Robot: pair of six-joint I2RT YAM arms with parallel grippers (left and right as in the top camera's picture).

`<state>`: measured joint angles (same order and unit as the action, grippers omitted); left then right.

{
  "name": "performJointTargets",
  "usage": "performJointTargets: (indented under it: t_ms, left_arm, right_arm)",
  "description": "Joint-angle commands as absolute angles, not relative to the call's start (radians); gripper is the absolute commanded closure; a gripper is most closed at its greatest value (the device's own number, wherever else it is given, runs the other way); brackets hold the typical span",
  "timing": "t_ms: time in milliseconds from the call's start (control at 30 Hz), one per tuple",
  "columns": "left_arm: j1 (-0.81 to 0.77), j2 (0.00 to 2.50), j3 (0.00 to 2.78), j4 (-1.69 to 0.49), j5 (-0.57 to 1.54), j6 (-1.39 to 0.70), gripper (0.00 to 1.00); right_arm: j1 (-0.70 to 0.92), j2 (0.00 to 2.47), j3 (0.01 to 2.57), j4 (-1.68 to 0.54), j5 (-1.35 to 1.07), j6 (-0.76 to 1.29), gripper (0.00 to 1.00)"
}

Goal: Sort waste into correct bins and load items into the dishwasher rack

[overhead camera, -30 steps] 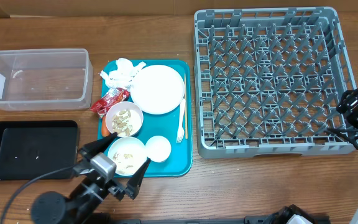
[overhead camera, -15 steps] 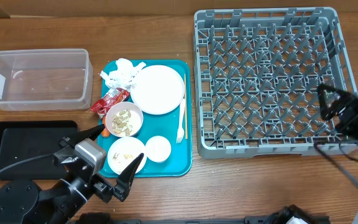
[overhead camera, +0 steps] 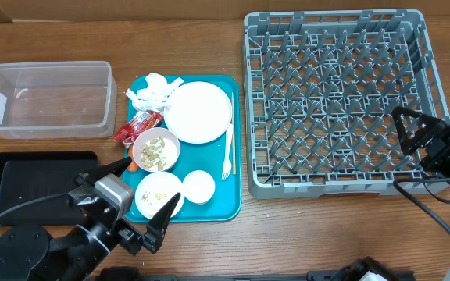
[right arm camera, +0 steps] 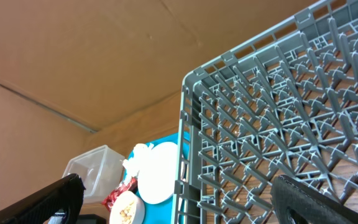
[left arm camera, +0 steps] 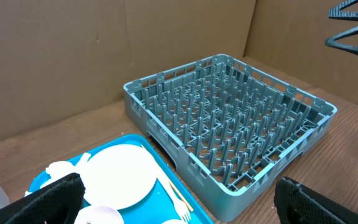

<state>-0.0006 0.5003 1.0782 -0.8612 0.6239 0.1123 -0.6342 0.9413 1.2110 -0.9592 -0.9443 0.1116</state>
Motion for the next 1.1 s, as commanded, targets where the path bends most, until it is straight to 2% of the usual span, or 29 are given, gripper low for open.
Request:
performJointTargets:
  t_ms: [0,500,867,1067]
  left_arm:
    - [-0.001,0.502,1.095,-0.873,0.622,0.13,0.0]
    - [-0.001,0.502,1.095,-0.893,0.63,0.126,0.0]
    - [-0.001,0.502,1.095,-0.912,0.624,0.108,0.0]
    - [-0.001,0.502,1.095,-0.913,0.629,0.107,0.0]
  right_arm:
    - [-0.636,0.974,1.235,-0.956,-0.963,0.112,0.0]
    - [-0.636,1.191,1.235,-0.955,-0.947,0.112,0.0]
    - [-0.636,1.214,1.235,-0.956,-0.522,0.111,0.0]
    - [-0.636,1.214,1.235,-0.956,-0.505,0.111,0.0]
